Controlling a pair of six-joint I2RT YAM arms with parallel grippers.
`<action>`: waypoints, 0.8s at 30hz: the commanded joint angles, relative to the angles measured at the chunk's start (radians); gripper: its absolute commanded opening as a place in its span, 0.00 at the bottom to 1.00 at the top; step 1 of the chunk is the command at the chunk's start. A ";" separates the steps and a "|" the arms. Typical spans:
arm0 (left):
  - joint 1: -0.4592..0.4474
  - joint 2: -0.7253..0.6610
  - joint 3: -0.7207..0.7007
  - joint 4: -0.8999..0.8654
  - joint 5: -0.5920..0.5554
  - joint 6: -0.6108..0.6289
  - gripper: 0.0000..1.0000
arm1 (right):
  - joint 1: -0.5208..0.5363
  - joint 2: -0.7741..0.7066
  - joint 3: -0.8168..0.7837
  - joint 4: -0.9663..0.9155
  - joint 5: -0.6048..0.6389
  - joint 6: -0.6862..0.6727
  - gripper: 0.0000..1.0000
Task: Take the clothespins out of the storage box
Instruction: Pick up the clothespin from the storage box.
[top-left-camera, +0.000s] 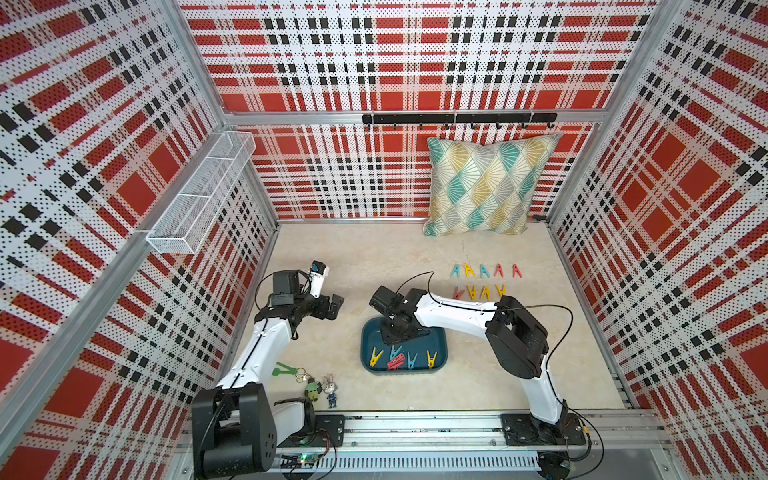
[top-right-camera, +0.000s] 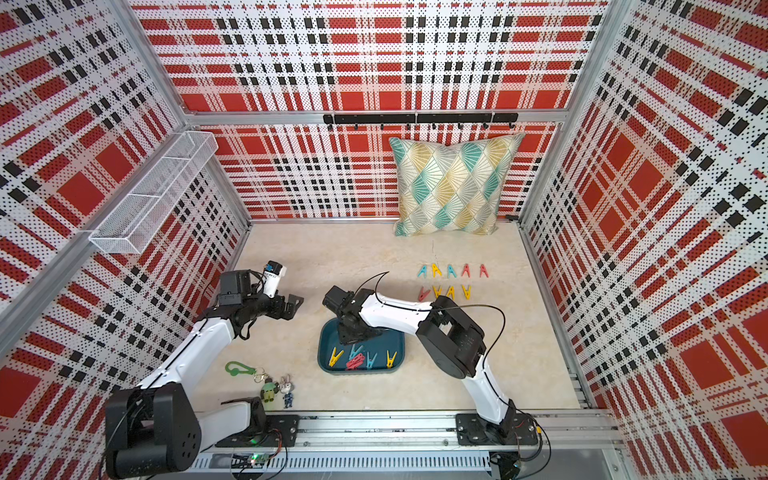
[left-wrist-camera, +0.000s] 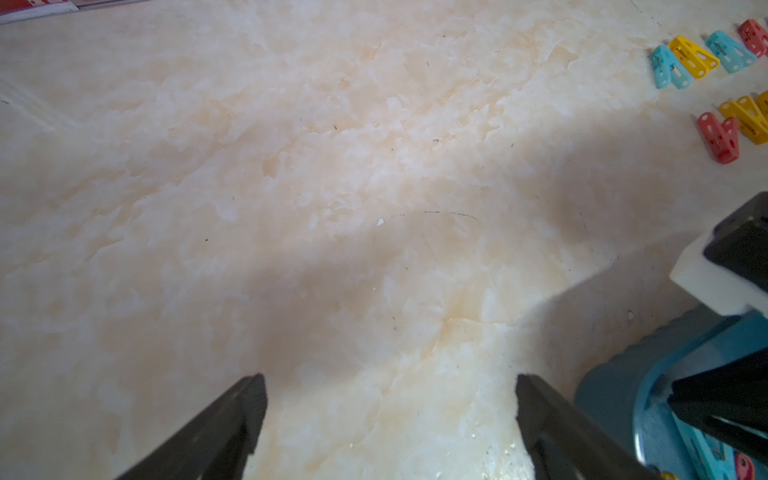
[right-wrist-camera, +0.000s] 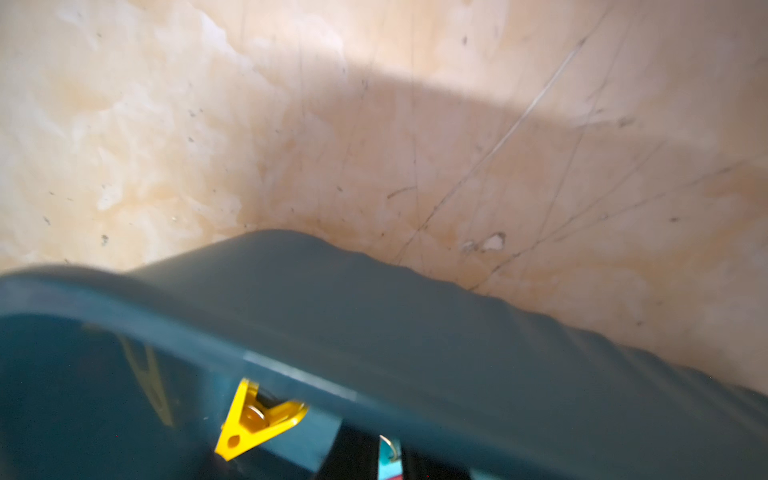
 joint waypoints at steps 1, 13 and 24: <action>-0.005 -0.012 -0.003 0.016 -0.006 0.008 1.00 | -0.006 0.016 0.018 -0.019 0.030 -0.012 0.14; -0.009 -0.016 -0.003 0.016 -0.004 0.006 1.00 | -0.001 0.028 -0.002 -0.028 -0.006 -0.002 0.31; -0.011 -0.024 -0.002 0.015 -0.006 0.004 1.00 | 0.007 0.062 -0.007 -0.030 -0.018 0.007 0.34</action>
